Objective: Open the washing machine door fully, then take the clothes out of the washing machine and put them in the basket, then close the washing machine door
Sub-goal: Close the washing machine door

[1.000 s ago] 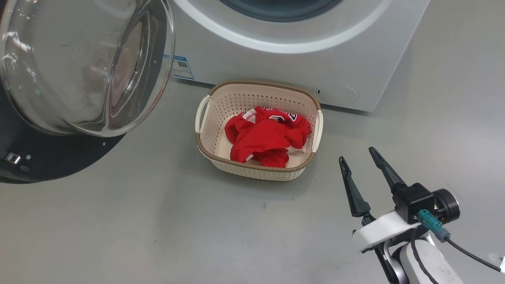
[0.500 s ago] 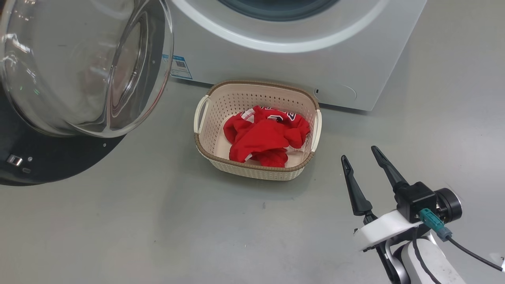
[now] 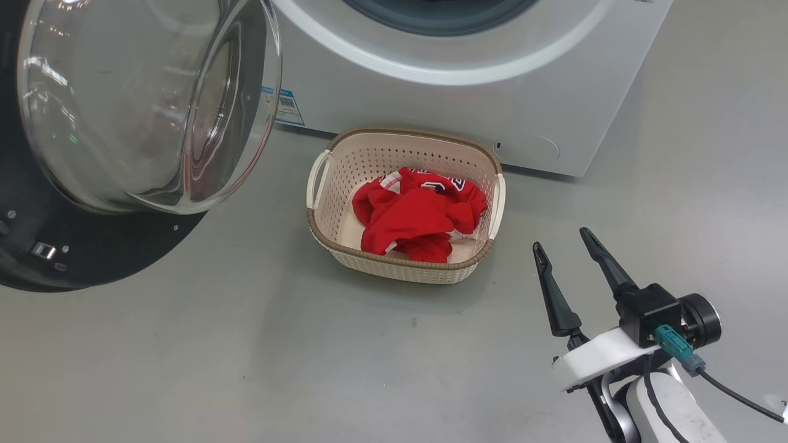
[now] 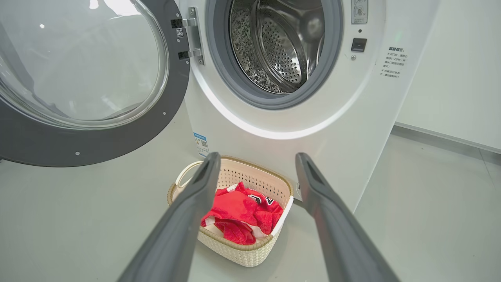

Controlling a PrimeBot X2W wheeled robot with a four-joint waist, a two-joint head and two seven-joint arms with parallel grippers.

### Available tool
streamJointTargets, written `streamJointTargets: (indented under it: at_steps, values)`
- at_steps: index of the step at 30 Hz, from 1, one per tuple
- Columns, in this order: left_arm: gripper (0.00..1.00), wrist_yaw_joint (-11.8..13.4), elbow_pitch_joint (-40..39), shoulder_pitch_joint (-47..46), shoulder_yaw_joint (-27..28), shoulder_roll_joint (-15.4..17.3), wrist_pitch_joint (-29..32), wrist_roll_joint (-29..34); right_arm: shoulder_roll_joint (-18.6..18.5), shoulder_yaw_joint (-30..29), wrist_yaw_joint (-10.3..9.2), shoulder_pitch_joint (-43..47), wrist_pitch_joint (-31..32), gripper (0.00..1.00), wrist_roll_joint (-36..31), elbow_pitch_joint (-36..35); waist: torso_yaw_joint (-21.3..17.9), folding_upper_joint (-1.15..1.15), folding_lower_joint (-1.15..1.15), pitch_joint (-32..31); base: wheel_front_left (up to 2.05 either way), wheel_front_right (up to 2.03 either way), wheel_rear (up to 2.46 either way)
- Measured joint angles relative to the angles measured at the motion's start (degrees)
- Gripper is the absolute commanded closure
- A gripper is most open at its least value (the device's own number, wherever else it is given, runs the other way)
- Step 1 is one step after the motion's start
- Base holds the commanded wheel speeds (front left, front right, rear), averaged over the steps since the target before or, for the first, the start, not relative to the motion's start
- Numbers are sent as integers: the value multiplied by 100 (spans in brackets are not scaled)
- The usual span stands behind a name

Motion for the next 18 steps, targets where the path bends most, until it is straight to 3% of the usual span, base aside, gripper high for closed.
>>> streamJointTargets:
  at_steps: [18]
  values:
    - [100,-277,-480,97,-335,-30,1271,-490,12,-8,-43,-1,-18,0,9,29,-43,0,0,-60,0,0,0]
